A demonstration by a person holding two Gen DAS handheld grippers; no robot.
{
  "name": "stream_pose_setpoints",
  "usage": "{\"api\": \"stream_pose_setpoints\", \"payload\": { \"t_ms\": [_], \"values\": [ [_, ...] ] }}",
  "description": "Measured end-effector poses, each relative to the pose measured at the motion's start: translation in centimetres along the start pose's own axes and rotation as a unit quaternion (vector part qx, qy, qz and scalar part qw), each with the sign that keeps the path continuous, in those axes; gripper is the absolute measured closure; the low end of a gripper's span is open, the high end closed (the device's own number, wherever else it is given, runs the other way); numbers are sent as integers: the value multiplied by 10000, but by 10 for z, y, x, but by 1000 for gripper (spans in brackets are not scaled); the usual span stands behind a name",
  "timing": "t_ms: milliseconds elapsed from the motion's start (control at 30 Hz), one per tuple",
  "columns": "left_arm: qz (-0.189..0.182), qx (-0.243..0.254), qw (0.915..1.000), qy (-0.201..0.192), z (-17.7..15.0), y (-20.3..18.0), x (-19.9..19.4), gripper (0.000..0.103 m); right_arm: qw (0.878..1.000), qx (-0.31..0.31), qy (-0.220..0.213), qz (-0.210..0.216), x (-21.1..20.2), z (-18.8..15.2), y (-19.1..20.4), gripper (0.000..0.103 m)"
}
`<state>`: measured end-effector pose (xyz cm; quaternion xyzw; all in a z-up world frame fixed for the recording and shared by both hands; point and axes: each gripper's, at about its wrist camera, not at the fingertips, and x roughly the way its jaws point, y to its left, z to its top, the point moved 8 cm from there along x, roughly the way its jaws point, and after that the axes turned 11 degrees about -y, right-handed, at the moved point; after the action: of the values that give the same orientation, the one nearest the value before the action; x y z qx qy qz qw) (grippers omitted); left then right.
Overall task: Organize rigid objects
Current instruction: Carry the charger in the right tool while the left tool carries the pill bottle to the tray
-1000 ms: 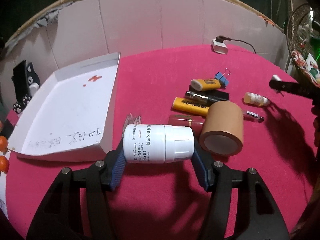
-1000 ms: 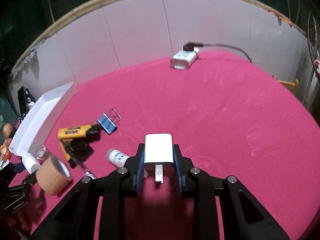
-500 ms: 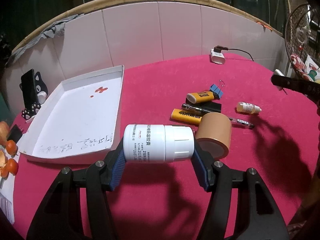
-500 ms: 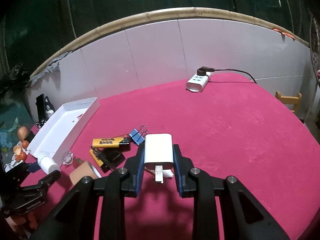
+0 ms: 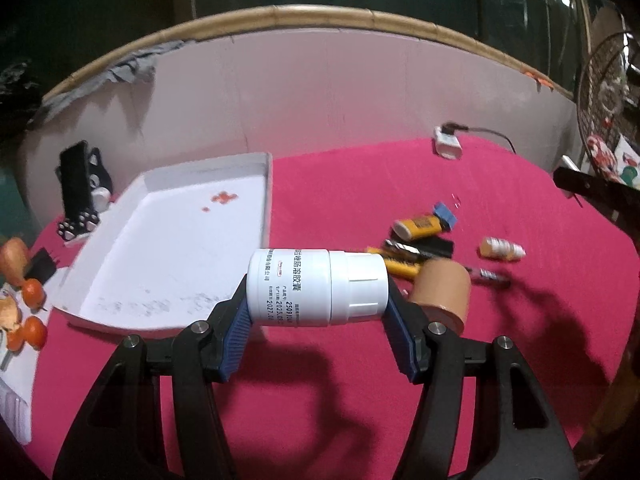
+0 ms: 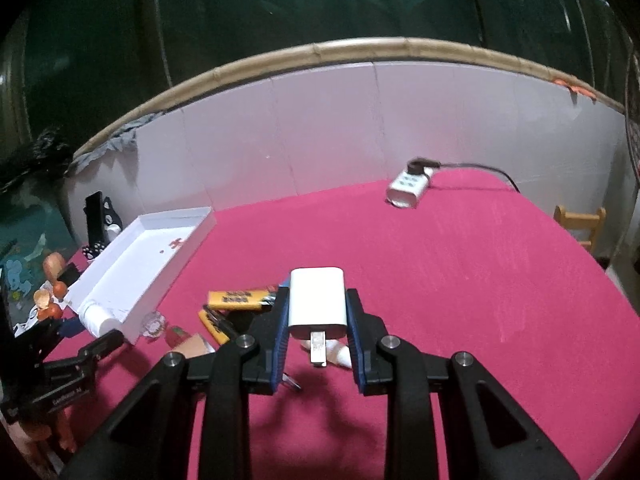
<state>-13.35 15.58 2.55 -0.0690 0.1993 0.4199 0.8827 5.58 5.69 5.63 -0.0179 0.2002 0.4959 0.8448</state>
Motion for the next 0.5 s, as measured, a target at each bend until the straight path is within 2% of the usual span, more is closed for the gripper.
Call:
{"api": "stream_pose_setpoints", "payload": {
  "t_ms": [233, 500],
  "values": [
    [253, -213, 9990, -304, 27, 35, -16, 43, 9987, -312, -167, 356, -1, 20, 44, 78],
    [463, -396, 9971, -450, 38, 64, -30, 43, 9950, -597, -335, 732, 3, 42, 95, 78]
  ]
}}
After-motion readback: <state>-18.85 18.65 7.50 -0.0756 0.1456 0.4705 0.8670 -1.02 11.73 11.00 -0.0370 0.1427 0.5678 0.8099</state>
